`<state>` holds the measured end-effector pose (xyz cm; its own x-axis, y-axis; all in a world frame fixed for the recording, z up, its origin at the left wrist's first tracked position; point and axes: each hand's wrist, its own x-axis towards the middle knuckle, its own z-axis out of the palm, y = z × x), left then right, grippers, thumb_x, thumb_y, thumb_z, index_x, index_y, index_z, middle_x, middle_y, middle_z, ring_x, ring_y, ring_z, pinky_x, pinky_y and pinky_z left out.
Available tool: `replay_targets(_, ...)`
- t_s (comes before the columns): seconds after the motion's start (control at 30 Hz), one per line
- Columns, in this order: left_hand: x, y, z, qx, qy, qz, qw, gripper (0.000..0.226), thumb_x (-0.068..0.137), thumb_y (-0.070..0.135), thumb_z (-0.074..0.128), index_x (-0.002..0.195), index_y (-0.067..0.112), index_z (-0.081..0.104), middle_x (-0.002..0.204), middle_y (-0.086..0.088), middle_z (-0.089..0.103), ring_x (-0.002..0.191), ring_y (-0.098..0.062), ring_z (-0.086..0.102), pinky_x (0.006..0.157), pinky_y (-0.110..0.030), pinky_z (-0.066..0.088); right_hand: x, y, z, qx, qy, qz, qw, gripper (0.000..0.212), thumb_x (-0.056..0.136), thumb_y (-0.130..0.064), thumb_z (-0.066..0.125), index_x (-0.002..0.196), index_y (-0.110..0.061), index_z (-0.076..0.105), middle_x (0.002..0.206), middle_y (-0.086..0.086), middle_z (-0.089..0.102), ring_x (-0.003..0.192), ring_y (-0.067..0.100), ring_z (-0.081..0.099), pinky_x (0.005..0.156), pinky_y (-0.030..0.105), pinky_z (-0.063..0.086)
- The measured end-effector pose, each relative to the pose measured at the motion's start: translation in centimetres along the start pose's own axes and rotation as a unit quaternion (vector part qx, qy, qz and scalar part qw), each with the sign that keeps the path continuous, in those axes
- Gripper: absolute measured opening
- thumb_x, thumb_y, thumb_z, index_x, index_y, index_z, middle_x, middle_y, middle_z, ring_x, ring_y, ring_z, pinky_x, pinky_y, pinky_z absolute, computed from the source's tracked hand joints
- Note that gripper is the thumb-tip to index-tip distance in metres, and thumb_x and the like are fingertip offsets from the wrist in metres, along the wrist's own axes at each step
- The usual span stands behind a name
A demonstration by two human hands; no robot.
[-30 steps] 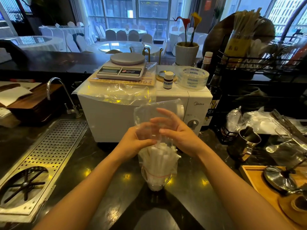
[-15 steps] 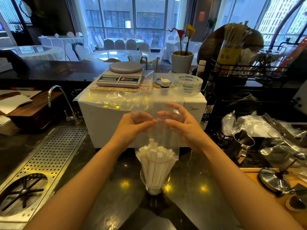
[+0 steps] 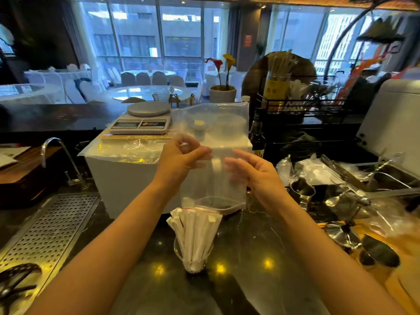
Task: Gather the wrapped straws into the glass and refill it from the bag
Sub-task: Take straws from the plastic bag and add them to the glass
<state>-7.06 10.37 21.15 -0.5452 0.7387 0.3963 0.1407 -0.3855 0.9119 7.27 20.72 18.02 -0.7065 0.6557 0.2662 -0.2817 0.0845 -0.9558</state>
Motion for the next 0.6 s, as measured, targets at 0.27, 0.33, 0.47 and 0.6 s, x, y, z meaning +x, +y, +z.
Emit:
replay_targets(0.27, -0.4, -2.3, 4.7, -0.008, -0.030, -0.043, 0.999, 0.016, 0.079, 0.004, 0.062, 0.073, 0.017, 0.053, 0.059, 0.003, 0.072, 0.060, -0.008, 0.069, 0.050, -0.018, 0.054, -3.8, -0.8, -5.3, -0.063, 0.114, 0.028, 0.991, 0.023, 0.094, -0.017, 0.042, 0.089, -0.025, 0.063, 0.086, -0.003, 0.071, 0.072, 0.005, 0.070, 0.053, 0.017, 0.055)
replay_targets(0.33, -0.6, -3.1, 5.8, 0.010, -0.032, -0.050, 0.998, 0.016, 0.081, 0.003, 0.059, 0.072, 0.016, 0.054, 0.063, -0.002, 0.069, 0.056, -0.006, 0.067, 0.046, -0.015, 0.051, -4.7, -0.8, -6.7, -0.068, 0.135, 0.038, 0.988, 0.024, 0.094, -0.018, 0.042, 0.086, -0.023, 0.064, 0.082, -0.001, 0.071, 0.065, 0.006, 0.071, 0.048, 0.018, 0.054)
replay_targets(0.47, -1.4, -5.5, 7.9, 0.081, -0.038, -0.076, 0.993, 0.008, 0.085, 0.007, 0.054, 0.081, 0.014, 0.055, 0.069, -0.005, 0.062, 0.045, -0.001, 0.061, 0.042, -0.012, 0.047, -6.2, 0.4, -8.9, -0.129, 0.188, 0.065, 0.971, 0.024, 0.094, -0.017, 0.044, 0.083, -0.016, 0.065, 0.073, 0.009, 0.064, 0.059, 0.016, 0.061, 0.053, 0.027, 0.051)
replay_targets(0.6, -3.3, -8.5, 9.8, 0.096, -0.080, -0.184, 0.975, 0.048, 0.086, 0.021, 0.056, 0.126, 0.015, 0.031, 0.081, -0.001, 0.064, 0.051, -0.008, 0.063, 0.049, -0.023, 0.053, -7.3, 2.3, -10.3, -0.173, 0.223, 0.090, 0.955, 0.028, 0.095, -0.012, 0.041, 0.074, -0.012, 0.060, 0.053, 0.004, 0.058, 0.039, 0.009, 0.054, 0.040, 0.021, 0.047)
